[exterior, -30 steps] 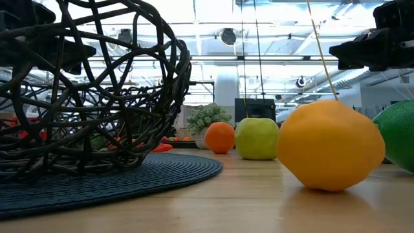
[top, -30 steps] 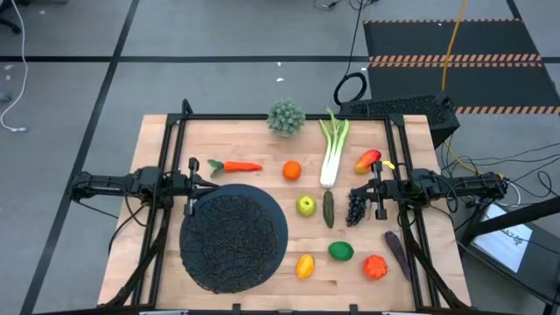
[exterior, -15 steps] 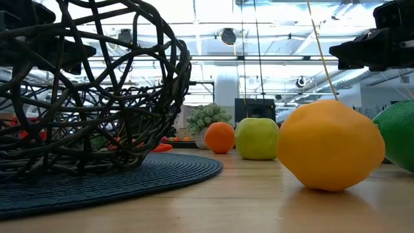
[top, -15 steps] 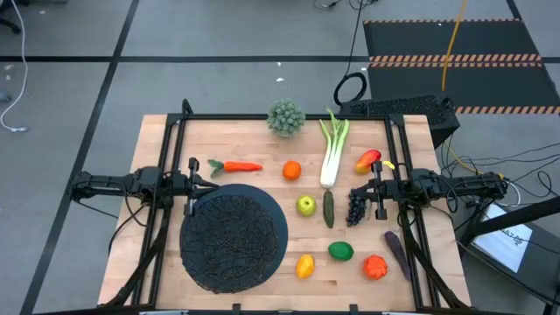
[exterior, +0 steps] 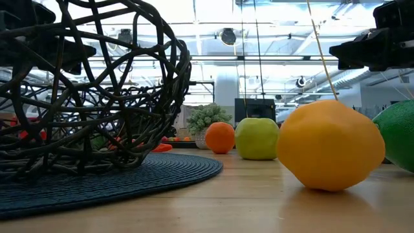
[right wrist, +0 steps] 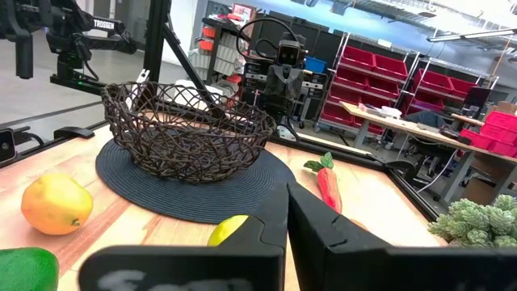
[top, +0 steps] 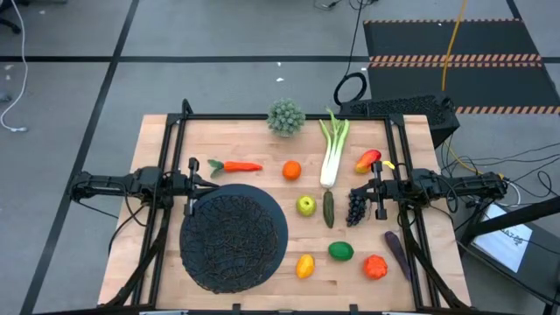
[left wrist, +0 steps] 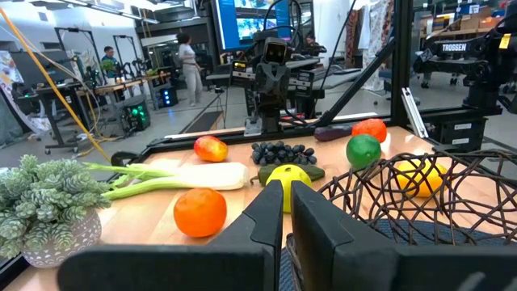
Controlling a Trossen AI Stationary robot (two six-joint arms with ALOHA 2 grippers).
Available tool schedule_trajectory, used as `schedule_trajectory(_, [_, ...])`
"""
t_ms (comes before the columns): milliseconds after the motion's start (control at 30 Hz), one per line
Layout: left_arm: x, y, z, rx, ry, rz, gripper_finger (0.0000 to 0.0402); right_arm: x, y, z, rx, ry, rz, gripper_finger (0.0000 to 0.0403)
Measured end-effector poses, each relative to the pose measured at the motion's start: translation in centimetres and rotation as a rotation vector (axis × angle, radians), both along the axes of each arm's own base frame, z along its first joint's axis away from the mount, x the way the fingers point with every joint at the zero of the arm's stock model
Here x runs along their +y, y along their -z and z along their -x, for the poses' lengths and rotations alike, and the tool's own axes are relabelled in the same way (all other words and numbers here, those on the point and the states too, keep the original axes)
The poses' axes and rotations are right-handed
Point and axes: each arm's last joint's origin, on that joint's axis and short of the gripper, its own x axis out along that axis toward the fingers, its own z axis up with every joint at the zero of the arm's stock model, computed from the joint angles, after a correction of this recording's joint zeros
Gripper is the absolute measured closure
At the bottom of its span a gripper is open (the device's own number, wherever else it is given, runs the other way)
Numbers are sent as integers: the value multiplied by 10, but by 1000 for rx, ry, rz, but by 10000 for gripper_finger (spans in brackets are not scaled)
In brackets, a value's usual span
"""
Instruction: Build produce basket
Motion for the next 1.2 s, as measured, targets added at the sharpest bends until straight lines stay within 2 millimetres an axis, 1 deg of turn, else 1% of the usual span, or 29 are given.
schedule_trajectory(700, [0,0,0,0,0,-1,371,0,0,0,0,0,0,403])
schedule_trajectory(800, [0,0,0,-1,-17,-34,371,0,0,0,0,0,0,403])
schedule_trajectory(1033, [1,0,0,0,-26,-36,371,0,0,0,0,0,0,403])
schedule_trajectory(1133, [1,-2,0,-22,-29,0,371,0,0,0,0,0,0,403])
schedule_trajectory(1200, [1,-9,0,-91,-28,32,371,0,0,0,0,0,0,403])
